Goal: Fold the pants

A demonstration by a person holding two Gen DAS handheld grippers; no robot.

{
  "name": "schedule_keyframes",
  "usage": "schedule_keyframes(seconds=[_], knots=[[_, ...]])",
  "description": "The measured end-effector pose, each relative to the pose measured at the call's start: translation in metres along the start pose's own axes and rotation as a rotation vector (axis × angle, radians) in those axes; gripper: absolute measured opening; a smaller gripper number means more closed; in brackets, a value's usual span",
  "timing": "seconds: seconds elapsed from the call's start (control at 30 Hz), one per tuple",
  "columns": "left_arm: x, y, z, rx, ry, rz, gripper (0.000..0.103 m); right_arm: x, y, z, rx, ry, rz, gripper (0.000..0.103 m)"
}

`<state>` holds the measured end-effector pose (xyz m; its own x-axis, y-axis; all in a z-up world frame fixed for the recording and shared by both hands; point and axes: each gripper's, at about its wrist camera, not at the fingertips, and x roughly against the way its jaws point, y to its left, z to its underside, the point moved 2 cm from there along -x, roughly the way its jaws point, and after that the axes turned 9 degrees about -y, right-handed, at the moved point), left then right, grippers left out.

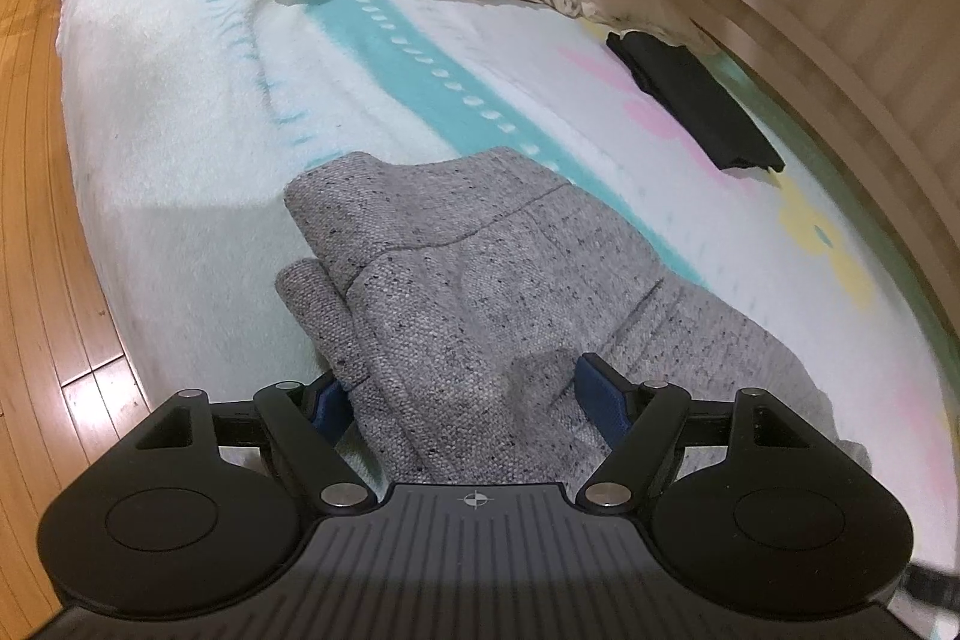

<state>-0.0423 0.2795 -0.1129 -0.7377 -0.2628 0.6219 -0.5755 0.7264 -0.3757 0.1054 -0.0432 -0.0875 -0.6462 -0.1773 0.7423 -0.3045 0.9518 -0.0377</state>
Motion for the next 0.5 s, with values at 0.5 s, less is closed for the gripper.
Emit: schedule_keyframes(seconds=[0.5], knots=[[-0.003,0.023,-0.009,0.165,-0.009,0.095,0.076,0.036,0.016,0.068,-0.052,-0.012,-0.074,0.090]])
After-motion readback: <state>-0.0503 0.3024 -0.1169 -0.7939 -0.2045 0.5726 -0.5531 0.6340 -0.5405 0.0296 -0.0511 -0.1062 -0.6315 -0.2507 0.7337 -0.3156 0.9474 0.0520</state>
